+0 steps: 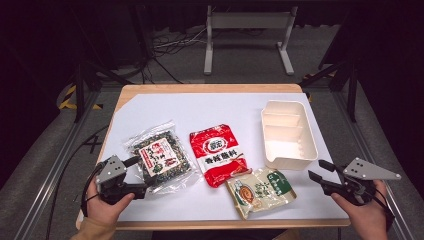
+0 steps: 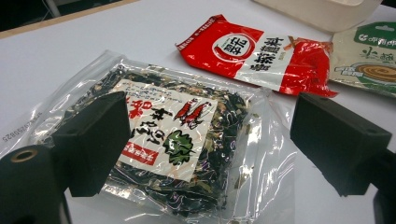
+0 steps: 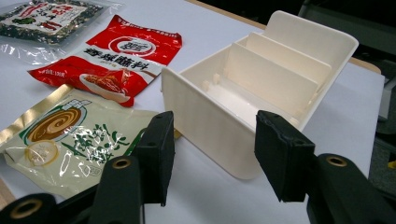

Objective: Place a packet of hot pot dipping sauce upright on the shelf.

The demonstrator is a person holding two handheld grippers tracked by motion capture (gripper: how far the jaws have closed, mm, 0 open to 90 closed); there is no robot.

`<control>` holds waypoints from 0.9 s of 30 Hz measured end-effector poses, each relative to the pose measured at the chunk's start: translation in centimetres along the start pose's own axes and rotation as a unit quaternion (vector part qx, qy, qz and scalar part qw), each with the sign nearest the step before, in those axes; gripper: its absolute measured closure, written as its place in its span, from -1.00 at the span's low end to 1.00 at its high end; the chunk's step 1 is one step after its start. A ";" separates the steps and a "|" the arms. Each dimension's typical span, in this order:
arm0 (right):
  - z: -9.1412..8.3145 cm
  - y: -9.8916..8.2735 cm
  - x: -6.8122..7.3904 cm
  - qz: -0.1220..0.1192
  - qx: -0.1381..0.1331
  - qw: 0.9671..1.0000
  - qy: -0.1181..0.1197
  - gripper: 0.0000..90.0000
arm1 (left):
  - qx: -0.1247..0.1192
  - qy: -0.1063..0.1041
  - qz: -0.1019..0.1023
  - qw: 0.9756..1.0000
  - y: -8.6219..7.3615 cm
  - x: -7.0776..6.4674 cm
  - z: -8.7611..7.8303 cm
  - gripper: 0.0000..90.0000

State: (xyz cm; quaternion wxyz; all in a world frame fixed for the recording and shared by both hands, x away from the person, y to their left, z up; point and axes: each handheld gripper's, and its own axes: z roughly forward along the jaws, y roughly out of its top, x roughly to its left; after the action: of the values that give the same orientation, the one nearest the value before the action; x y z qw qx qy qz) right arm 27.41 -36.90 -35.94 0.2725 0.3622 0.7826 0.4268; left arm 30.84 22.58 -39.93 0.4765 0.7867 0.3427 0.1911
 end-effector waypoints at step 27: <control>3.7 0.1 1.7 0.031 0.090 0.992 0.080 0.13 | 0.008 -0.002 0.003 1.000 0.0 -0.2 0.2 -0.71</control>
State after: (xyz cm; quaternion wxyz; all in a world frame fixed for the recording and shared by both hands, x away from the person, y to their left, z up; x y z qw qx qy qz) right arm 29.15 -33.77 -37.83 0.1619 0.3742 0.8252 0.3909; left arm 30.84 22.32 -40.01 0.4705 0.7919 0.3408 0.1883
